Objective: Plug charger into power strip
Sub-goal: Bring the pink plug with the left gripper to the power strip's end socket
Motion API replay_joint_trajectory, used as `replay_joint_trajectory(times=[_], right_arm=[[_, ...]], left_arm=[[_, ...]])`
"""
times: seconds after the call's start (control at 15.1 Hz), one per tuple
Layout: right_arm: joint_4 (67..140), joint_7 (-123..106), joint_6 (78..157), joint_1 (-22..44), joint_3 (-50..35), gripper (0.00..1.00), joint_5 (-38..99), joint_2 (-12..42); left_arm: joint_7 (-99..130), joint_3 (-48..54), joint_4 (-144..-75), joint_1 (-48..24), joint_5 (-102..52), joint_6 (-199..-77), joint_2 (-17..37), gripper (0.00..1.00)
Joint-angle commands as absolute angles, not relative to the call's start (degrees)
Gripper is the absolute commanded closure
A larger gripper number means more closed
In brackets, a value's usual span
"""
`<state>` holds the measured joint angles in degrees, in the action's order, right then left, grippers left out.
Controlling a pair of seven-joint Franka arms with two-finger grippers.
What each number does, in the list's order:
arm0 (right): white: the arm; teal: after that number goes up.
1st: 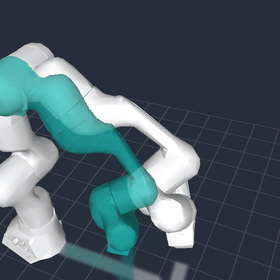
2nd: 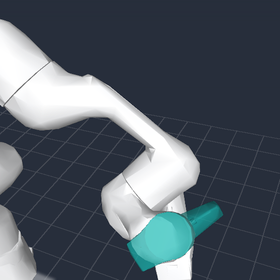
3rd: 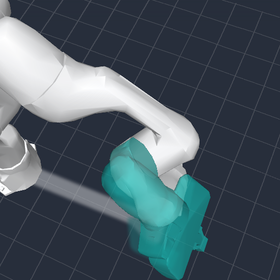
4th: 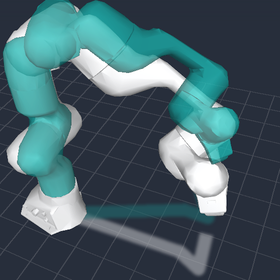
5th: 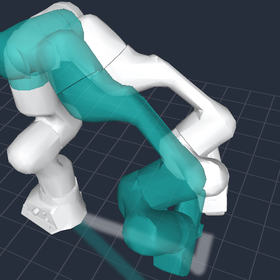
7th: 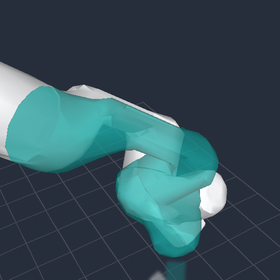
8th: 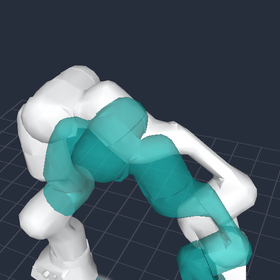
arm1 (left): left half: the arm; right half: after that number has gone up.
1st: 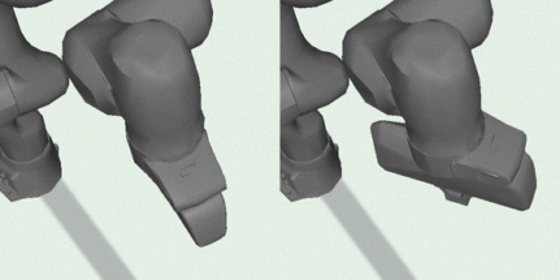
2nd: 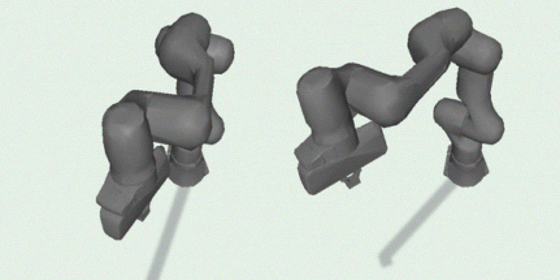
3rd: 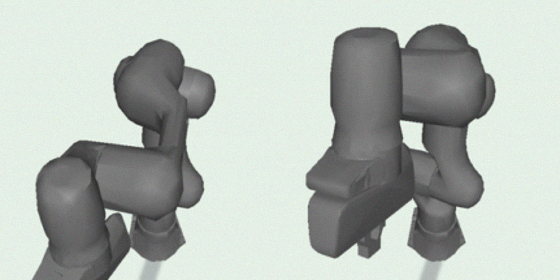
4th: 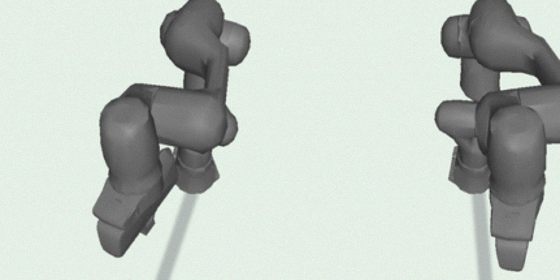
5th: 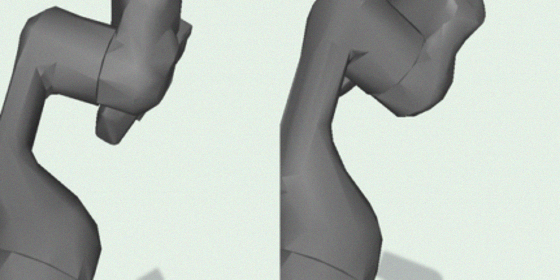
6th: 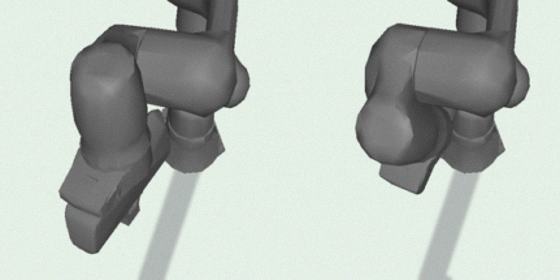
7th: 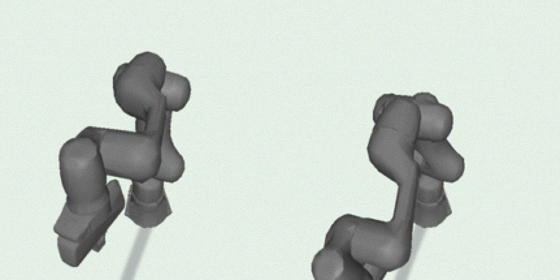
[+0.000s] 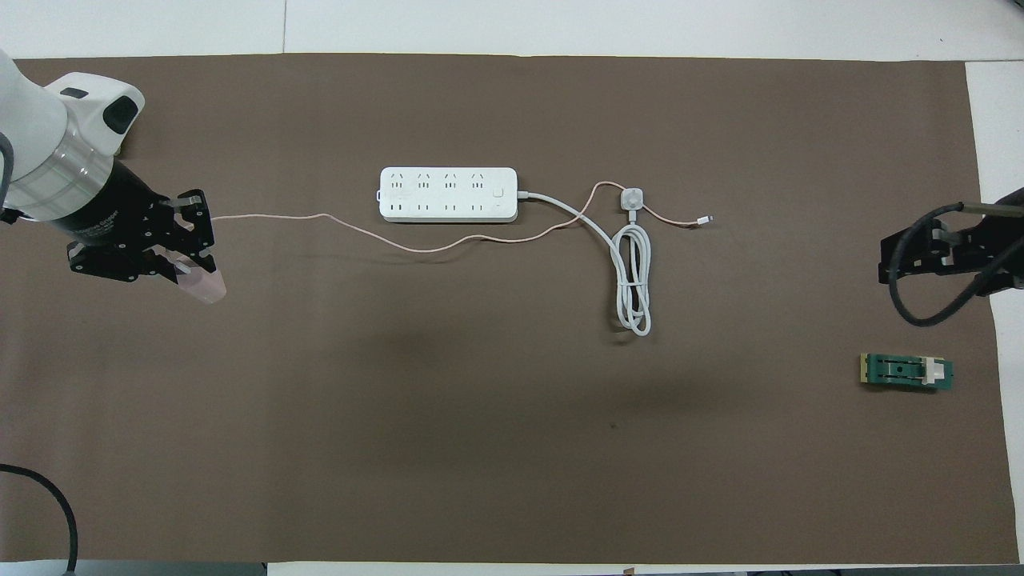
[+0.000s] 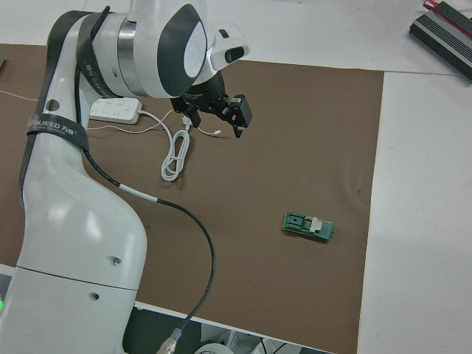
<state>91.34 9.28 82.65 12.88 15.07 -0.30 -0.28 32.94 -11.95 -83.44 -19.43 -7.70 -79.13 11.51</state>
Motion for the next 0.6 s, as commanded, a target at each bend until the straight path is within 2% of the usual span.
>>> replay_joint_trajectory(times=[0.0, 0.53], right_arm=[[91.32, 8.09, 82.35, 11.95, 17.74, 0.00, 2.55, -0.79], [91.32, 8.35, 82.62, 12.57, 16.70, 0.00, 2.02, -0.88]], left_arm=[[43.04, -12.57, -82.53, -20.56, -6.68, -80.41, 11.42, 1.00], [64.99, -12.48, -85.78, -24.69, -6.24, -90.87, 13.97, 1.00]])
